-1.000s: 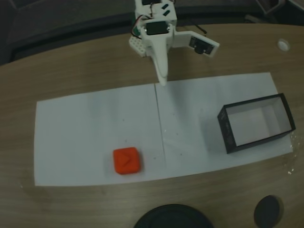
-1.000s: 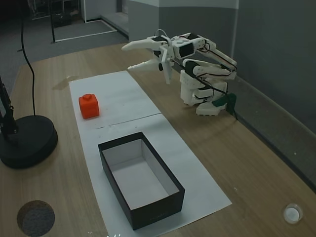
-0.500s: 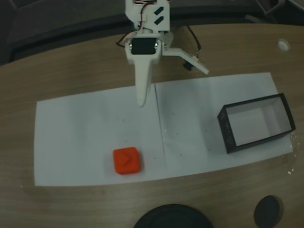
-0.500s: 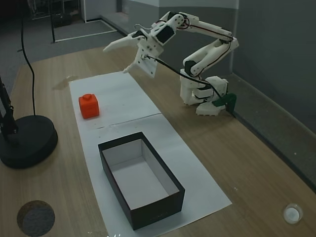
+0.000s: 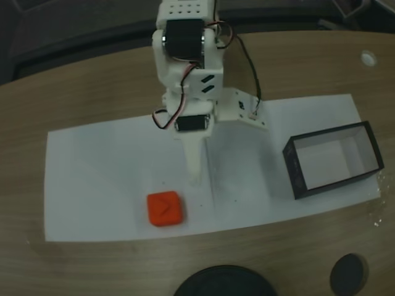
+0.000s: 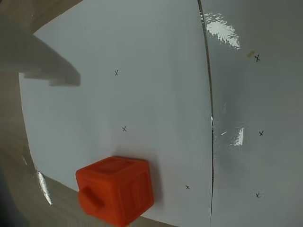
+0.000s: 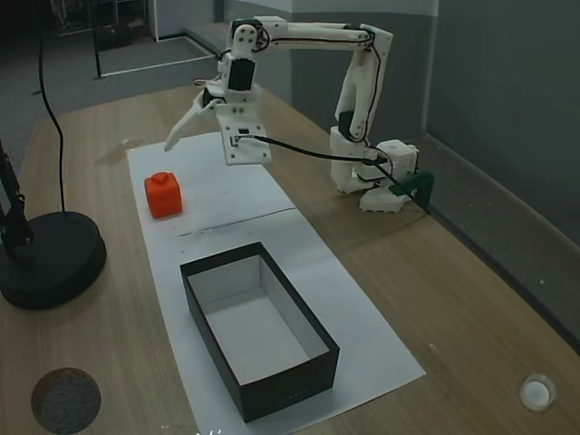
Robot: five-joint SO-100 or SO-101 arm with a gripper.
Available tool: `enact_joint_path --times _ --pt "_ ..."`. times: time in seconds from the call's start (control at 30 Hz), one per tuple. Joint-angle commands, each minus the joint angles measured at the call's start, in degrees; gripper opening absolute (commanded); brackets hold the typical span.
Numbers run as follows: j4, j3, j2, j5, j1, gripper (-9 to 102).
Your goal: Grab a orange square and put it in the box.
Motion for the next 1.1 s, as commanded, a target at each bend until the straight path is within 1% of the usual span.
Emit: enact_joint_path --times 0.0,0.17,0.37,0.5,0.73,0.87,1.07 --pt "0.26 -7.91 -1.58 -0.35 0.00 45" --pt "0.44 -13.36 -6.94 -0.35 0.44 45" --pt "9.32 -25.31 -8.79 -0.09 0.09 45" --pt "10.72 -30.76 -11.43 0.18 0.53 45" --pt "8.09 -31.38 -22.50 -0.09 4.22 45" --pt "5.01 -31.38 -27.33 -0.35 6.24 45" --pt "1.14 -31.46 -30.59 -0.44 6.06 45"
